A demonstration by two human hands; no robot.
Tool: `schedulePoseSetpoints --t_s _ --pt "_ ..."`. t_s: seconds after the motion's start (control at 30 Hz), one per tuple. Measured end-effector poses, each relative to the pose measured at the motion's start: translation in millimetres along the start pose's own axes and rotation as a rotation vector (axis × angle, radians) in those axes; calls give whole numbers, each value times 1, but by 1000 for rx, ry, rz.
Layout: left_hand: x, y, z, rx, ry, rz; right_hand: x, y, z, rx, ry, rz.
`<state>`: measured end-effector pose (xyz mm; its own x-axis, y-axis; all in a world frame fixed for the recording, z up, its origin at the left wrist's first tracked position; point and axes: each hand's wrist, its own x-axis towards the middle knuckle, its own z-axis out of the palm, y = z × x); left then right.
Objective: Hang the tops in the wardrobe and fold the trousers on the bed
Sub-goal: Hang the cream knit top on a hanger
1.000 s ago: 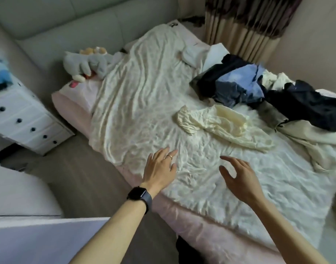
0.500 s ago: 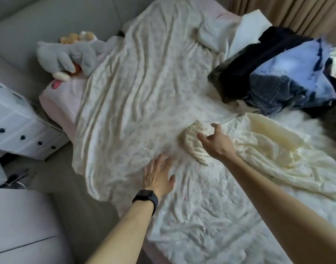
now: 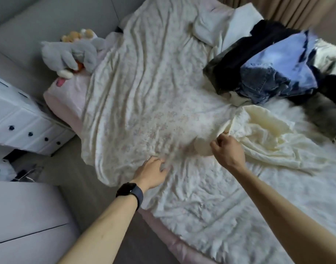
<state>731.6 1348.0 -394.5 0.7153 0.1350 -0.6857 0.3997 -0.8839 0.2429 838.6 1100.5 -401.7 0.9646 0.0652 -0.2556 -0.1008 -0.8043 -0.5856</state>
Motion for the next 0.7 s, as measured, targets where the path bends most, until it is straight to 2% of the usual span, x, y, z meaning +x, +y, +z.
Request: schedulePoseSetpoints --t_s 0.2,0.4,0.5,0.57,0.67,0.7 --pt "-111 38 -17 -80 99 182 -126 -3 -105 -170 -2 -218" --pt "-229 62 -12 -338 233 343 -242 -70 -192 -313 -179 -568" --pt "-285 48 -4 -465 329 379 -290 -130 -212 -337 -248 -736" --pt "-316 37 3 -513 325 390 -321 -167 -214 -364 -332 -803" --pt "-369 12 31 -531 311 331 -371 -201 -204 -415 -440 -849" --pt "-388 -6 41 -542 366 291 -385 -210 -195 -432 -449 -877"
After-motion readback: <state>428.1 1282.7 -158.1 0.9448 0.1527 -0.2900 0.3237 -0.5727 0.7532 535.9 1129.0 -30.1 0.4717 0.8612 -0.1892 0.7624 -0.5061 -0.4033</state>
